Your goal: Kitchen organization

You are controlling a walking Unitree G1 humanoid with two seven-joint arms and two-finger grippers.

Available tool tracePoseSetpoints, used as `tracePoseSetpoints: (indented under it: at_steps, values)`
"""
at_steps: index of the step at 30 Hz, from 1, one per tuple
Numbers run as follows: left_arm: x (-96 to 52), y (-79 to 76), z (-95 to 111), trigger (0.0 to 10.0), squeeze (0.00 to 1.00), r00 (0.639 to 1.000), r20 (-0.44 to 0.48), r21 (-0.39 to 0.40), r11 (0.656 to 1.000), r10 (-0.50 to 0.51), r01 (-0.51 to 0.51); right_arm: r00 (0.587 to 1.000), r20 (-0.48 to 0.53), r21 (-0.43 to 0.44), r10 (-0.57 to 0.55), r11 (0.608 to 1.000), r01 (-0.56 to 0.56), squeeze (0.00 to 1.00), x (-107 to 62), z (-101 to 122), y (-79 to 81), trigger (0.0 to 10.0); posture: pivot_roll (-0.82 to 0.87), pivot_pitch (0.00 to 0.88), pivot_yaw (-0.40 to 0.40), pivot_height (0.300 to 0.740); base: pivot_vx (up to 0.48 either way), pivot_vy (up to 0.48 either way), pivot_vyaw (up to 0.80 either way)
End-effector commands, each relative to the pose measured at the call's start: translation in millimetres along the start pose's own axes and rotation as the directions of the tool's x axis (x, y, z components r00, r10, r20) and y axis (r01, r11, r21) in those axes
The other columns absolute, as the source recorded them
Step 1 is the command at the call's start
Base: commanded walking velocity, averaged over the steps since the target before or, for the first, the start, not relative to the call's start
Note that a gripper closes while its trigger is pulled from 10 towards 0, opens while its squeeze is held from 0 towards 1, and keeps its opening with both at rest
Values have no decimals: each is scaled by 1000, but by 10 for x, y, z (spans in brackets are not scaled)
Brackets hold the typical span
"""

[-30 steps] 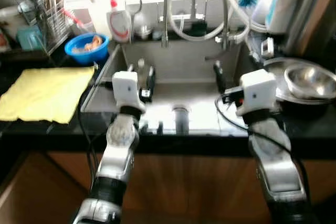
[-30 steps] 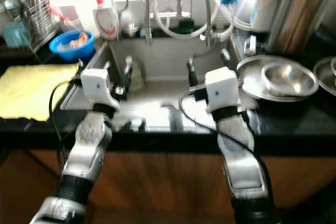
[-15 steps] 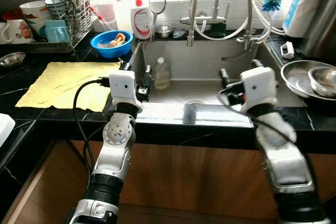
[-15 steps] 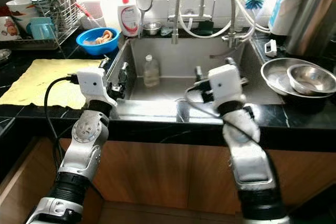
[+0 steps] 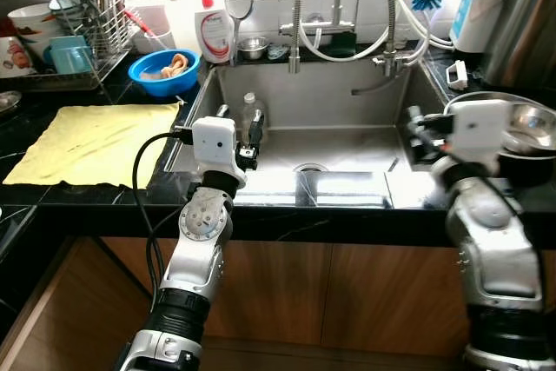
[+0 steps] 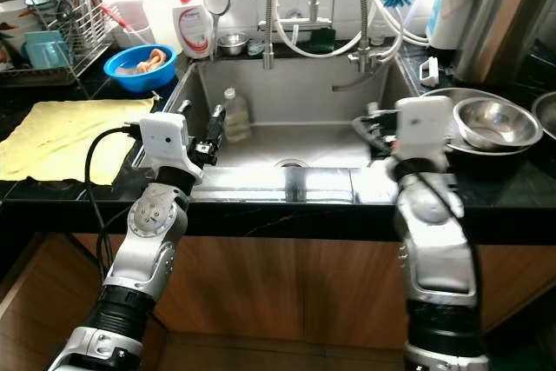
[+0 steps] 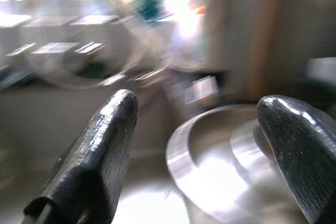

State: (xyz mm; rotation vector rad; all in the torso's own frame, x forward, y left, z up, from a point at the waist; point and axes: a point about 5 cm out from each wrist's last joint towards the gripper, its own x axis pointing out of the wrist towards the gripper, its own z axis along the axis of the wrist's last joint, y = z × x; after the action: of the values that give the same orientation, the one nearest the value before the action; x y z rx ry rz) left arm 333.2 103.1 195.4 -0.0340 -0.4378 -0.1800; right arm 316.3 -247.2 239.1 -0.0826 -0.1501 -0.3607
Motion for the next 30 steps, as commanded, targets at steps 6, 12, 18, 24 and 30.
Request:
tracePoseSetpoints:
  at_steps: [6,12,18,24,30]
  values:
    - [6,-13,-21,10000,0,1000,-9,6,1000,-3,3,998,-2,95,-69,993,69,0,4,29,-119,10000,-227,0,86,740,0,0,0]
    - [-1,-1,-21,10000,0,1000,-10,7,1000,-5,5,981,-74,240,-182,951,194,0,38,14,-283,10000,-224,0,88,740,0,0,0]
    - [9,27,-17,10000,0,1000,-12,12,1000,3,-3,947,-129,392,-293,862,320,0,129,22,-595,10000,-223,0,90,740,0,0,0]
    - [20,35,-12,10000,0,1000,-11,13,1000,4,-4,942,-172,474,-288,814,336,0,177,-18,-582,10000,-220,0,94,740,0,0,0]
    - [23,51,-23,10000,0,1000,-17,19,1000,7,-6,983,-176,587,-52,796,147,0,158,-84,-89,10000,-217,0,97,740,0,0,0]
